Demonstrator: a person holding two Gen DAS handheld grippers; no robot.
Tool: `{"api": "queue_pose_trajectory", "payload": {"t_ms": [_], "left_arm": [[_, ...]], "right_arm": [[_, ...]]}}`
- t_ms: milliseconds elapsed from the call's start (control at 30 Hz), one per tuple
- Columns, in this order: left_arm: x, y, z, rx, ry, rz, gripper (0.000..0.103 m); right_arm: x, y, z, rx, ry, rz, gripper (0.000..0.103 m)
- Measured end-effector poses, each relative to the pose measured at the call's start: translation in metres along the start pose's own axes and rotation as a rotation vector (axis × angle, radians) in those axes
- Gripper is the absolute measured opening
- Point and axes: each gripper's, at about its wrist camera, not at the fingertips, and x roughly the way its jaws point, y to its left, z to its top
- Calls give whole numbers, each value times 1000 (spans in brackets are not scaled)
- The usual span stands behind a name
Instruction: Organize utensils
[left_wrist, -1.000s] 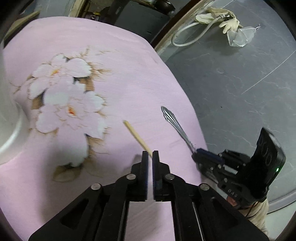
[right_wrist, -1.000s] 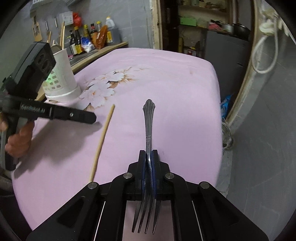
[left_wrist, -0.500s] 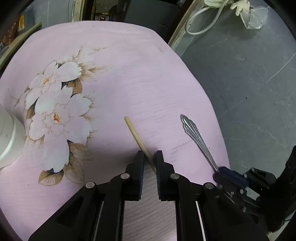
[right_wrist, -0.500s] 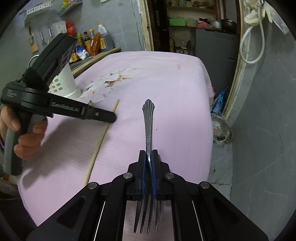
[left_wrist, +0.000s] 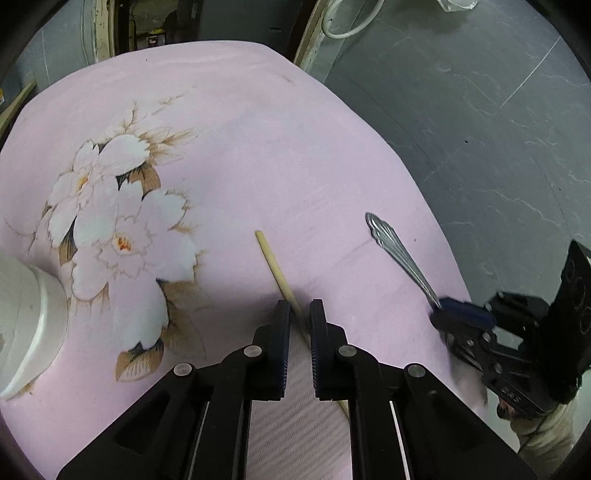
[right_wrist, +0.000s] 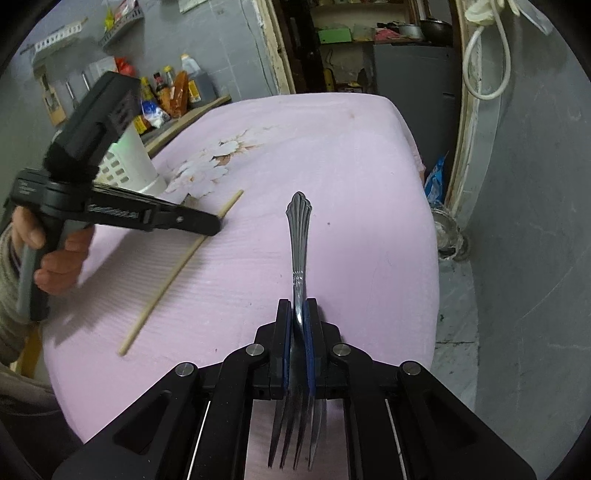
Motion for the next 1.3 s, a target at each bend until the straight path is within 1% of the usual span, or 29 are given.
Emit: {"api": "queue_pose_trajectory", "payload": {"t_ms": [67, 133, 167, 267, 367, 467, 500, 533, 567, 600, 667, 767, 833, 933, 967, 1033, 1133, 1300], "left_arm": [[-1, -1, -1, 13, 14, 1, 9], [-3, -1, -4, 39, 28, 14, 10], [-4, -1, -10, 53, 36, 21, 11], [-1, -11, -9, 111, 60, 55, 14], [0, -20, -10, 142, 65, 108, 14], [1, -24, -13, 141, 23, 145, 12], [1, -25, -14, 139, 3, 147, 10], [-1, -24, -18, 135, -26, 143, 5], [-4, -22, -23, 123, -51, 123, 2], [-7, -19, -28, 108, -74, 104, 2], [-14, -11, -42, 82, -114, 75, 2], [-22, -2, -53, 49, -160, 51, 2], [-31, 1, -59, 20, -207, 41, 2], [-56, 2, -66, -2, -338, 47, 2], [-63, 8, -71, -11, -384, 53, 2], [-82, 10, -78, -23, -492, 80, 2], [-98, -2, -88, -28, -649, 141, 2], [-108, -9, -90, -46, -799, 164, 2]], "right_arm": [[5, 5, 3, -38, 17, -26, 9], [11, 15, 9, -107, 51, -62, 11], [14, 19, 11, -137, 66, -77, 11], [24, 22, 16, -191, 112, -93, 11], [28, 18, 22, -200, 171, -78, 10], [30, 11, 28, -138, 192, -66, 3], [30, 13, 27, -135, 188, -72, 3], [28, 17, 26, -153, 170, -83, 3], [25, 22, 22, -181, 136, -99, 3], [22, 25, 20, -187, 108, -103, 3], [15, 28, 14, -167, 33, -77, 3], [3, 36, 4, -144, -87, -54, 3], [-3, 45, 0, -152, -147, -50, 3], [-12, 60, 0, -192, -243, -74, 3], [-17, 63, 0, -198, -287, -77, 3], [-27, 73, 1, -216, -376, -89, 3], [-33, 82, 4, -228, -459, -95, 3], [-36, 90, 11, -216, -575, -88, 3]]}}
